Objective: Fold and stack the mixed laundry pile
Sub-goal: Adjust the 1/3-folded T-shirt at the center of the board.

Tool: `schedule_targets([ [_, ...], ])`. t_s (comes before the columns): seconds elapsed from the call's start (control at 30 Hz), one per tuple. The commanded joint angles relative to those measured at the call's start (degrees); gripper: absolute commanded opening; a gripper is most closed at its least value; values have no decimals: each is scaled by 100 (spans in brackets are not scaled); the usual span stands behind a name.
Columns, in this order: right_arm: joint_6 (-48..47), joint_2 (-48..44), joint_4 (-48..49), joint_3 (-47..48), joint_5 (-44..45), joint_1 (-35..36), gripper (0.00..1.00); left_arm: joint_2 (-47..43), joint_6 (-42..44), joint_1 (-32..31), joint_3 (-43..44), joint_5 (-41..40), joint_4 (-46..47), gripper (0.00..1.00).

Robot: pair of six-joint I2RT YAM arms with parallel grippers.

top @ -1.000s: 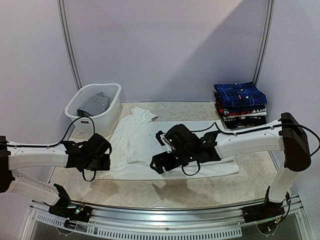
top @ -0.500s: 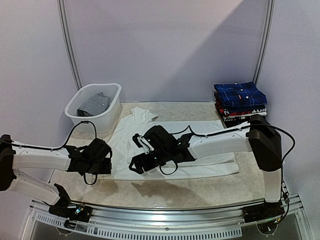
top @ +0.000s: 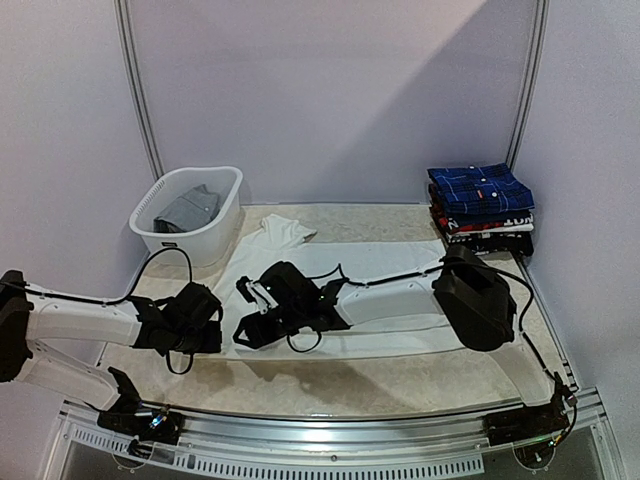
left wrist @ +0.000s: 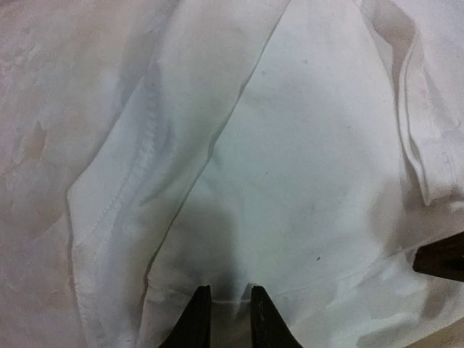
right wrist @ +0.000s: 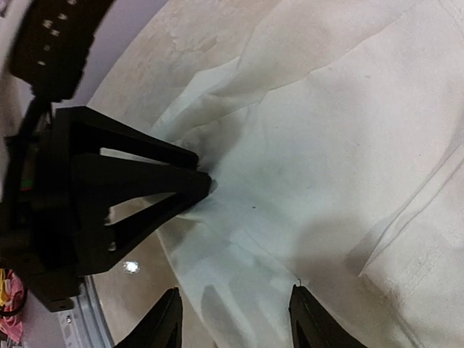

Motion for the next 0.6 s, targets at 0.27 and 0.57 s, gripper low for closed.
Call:
schedule_targets([
  [0.27, -420, 655, -558, 584, 1291, 35, 49, 29, -57, -63, -100, -32, 56, 18],
  [0.57, -709, 643, -649, 551, 2119, -174, 49, 159, -62, -63, -103, -61, 122, 17],
])
